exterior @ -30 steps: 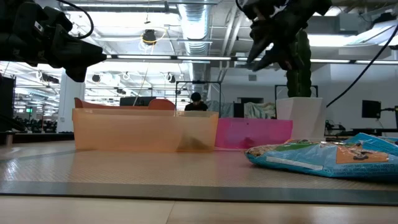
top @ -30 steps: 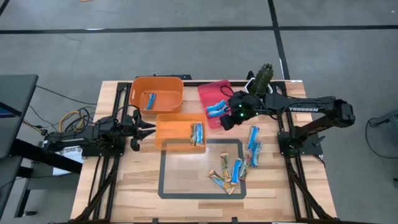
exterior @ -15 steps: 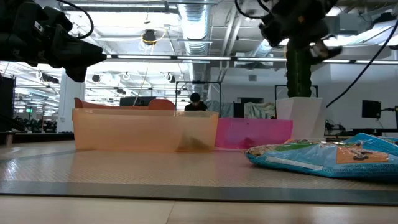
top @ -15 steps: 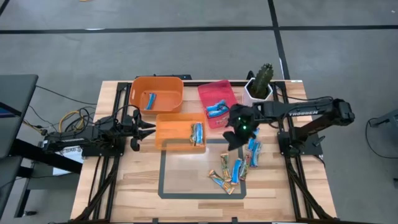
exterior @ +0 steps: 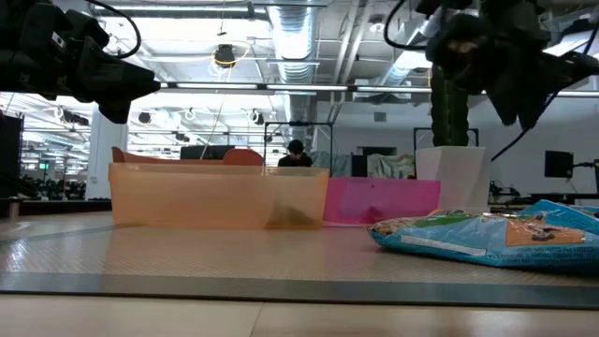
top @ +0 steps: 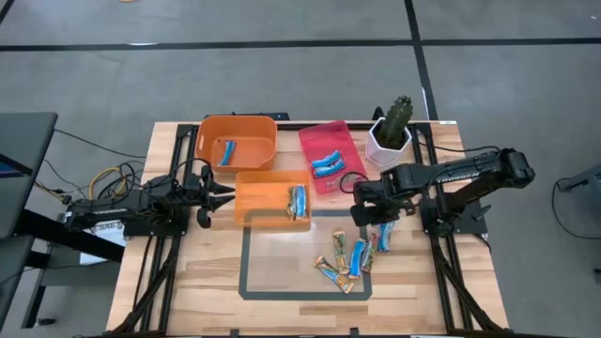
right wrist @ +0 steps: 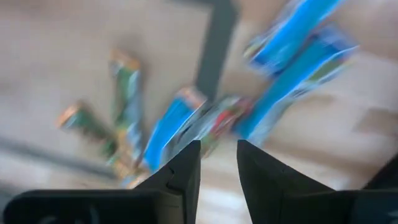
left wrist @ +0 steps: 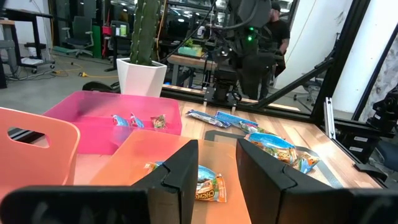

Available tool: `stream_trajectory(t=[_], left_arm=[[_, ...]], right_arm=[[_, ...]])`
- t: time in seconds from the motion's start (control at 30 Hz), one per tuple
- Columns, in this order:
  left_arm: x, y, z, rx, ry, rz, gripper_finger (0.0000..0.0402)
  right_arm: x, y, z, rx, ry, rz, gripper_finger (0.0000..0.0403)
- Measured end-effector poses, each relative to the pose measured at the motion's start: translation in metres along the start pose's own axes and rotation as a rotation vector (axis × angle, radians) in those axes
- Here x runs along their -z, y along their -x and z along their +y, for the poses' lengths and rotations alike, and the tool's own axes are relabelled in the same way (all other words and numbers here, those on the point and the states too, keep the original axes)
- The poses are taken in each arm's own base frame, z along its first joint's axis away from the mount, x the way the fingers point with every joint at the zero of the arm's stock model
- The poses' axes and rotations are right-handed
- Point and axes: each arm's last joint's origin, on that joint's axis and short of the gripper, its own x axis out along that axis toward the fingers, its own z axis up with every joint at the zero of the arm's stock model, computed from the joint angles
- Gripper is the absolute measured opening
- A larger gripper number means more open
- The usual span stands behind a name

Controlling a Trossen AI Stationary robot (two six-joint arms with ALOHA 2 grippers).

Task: Pick and place Granola Bars by type
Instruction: Put the blue granola bar into the top orange bin

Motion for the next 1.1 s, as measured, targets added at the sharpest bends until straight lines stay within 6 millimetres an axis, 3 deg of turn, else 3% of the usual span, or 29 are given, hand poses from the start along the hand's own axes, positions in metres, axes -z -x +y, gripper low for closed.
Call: stream_trajectory(t=[0.2, 0.63, 0.9, 1.1], left_arm=[[0.000, 0.000, 0.000, -0.001, 0.000, 0.000, 0.0100], [0.000, 0.000, 0.000, 0.000, 0.000, 0.000, 0.0100], [0.000, 0.000, 0.000, -0.001, 0.000, 0.000, 0.0100], [0.000, 0.000, 0.000, -0.001, 0.000, 0.000, 0.0100]], right_arm=[[0.000, 0.000, -0.010, 0.124, -0.139, -0.157, 0.0098], [-0.003, 0.001, -0.018, 0.182, -0.349, -0.301, 0.0098], [-0.005, -0.022, -0.024, 0.172, -0.376, -0.305, 0.0101], [-0.009, -0.038, -0.029, 0.152, -0.354, -0.298, 0.0147]])
